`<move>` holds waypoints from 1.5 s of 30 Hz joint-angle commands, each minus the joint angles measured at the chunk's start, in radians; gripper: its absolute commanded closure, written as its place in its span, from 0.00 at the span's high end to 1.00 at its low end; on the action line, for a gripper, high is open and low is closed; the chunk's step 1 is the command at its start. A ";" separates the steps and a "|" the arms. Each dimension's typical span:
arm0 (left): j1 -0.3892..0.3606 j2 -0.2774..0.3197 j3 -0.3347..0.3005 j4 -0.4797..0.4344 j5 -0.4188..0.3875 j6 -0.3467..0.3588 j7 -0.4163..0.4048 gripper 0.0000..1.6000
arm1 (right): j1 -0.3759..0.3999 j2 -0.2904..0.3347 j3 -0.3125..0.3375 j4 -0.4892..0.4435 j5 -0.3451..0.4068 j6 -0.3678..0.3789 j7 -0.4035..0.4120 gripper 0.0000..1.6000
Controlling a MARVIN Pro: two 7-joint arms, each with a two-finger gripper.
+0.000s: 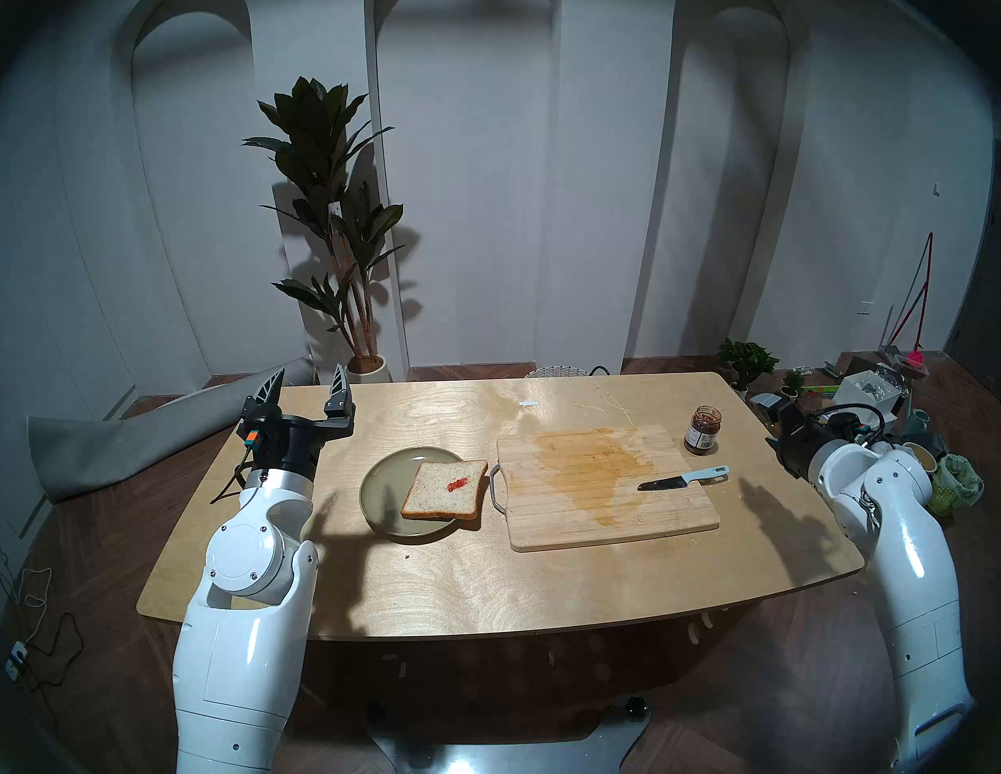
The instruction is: Spread jam over the slice of bread with the knife
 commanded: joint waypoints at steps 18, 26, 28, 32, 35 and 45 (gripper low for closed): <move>-0.053 0.036 0.003 0.067 0.107 -0.015 0.017 1.00 | 0.185 0.029 -0.282 0.160 -0.574 -0.277 0.217 1.00; -0.068 0.048 0.013 0.103 0.123 -0.030 0.019 1.00 | 0.184 -0.021 -0.308 0.228 -0.683 -0.414 0.300 1.00; -0.072 0.045 0.014 0.112 0.116 -0.034 0.018 1.00 | 0.183 -0.032 -0.312 0.234 -0.684 -0.448 0.297 1.00; -0.079 0.044 0.017 0.131 0.116 -0.035 0.019 1.00 | 0.181 -0.047 -0.311 0.234 -0.658 -0.466 0.301 1.00; -0.082 0.039 0.015 0.139 0.098 -0.040 0.013 1.00 | 0.180 -0.053 -0.308 0.232 -0.647 -0.464 0.302 1.00; -0.071 0.066 0.007 0.125 0.060 0.017 -0.030 1.00 | 0.177 -0.052 -0.313 0.229 -0.624 -0.418 0.303 1.00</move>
